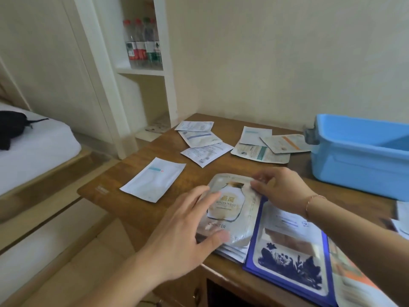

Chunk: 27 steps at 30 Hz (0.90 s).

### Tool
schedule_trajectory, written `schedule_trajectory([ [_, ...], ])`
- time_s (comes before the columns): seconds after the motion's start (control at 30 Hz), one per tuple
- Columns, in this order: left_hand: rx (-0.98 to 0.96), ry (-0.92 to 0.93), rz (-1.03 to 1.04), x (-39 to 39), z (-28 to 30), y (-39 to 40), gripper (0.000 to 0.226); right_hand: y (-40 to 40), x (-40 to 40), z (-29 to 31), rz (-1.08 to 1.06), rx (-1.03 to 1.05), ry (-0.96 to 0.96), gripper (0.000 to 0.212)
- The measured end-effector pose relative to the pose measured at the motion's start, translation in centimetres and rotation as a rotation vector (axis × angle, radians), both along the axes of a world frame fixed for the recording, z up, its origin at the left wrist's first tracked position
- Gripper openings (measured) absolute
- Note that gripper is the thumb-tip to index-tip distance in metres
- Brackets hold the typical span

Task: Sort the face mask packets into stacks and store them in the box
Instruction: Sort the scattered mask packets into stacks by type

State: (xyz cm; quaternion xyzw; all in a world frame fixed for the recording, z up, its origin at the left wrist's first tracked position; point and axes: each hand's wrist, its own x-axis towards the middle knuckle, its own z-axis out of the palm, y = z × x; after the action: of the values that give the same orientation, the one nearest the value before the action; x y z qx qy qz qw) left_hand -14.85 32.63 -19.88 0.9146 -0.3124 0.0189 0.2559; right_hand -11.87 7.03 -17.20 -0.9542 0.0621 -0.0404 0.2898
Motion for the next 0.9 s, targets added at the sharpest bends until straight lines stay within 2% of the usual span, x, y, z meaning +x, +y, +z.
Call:
schedule_trajectory([
  [0.17,0.006,-0.017,-0.005,0.1,-0.8,-0.6,0.087,-0.3,-0.5,-0.3,0.008,-0.018,-0.011,0.025],
  [0.37,0.006,0.002,0.010,-0.1,-1.4,-0.6,0.090,-0.3,-0.6,-0.6,0.016,-0.024,-0.014,0.028],
  [0.47,0.038,0.009,0.020,-0.3,-0.5,-0.6,0.092,-0.6,-0.8,-0.3,0.014,0.005,-0.022,0.030],
  [0.6,0.008,-0.075,-0.004,0.0,2.7,-2.3,0.086,-2.5,-2.5,1.2,-0.011,0.061,-0.067,0.034],
  [0.73,-0.042,-0.164,-0.187,0.3,6.0,-9.9,0.078,-7.5,-6.5,2.7,-0.087,0.055,-0.090,0.026],
  [0.9,-0.069,-0.206,-0.489,-1.3,8.4,-24.2,0.069,-17.4,-14.2,3.4,-0.289,-0.017,-0.112,0.021],
])
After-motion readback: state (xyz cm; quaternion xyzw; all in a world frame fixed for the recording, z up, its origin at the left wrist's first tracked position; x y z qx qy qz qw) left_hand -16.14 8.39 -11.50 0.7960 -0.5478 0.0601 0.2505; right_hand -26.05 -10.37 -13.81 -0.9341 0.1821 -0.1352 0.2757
